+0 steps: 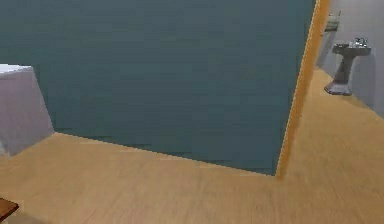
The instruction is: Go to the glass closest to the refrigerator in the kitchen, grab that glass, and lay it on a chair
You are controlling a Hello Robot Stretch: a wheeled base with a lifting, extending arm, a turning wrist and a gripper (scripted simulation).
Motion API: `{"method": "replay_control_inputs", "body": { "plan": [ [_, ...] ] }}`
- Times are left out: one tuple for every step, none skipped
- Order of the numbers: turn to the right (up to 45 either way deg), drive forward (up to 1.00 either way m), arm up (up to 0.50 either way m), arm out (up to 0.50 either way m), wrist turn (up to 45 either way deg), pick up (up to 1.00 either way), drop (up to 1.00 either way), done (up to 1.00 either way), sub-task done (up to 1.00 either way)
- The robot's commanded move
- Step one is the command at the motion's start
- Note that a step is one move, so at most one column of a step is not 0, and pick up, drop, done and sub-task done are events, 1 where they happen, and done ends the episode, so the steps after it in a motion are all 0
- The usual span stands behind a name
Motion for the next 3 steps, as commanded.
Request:
{"method": "replay_control_inputs", "body": {
  "plan": [
    [0.0, 0.1, 0.0, 0.0, 0.0, 0.0, 0.0, 0.0, 0.0],
    [-45.0, 0.0, 0.0, 0.0, 0.0, 0.0, 0.0, 0.0, 0.0],
    [18.0, 0.0, 0.0, 0.0, 0.0, 0.0, 0.0, 0.0, 0.0]
  ]
}}
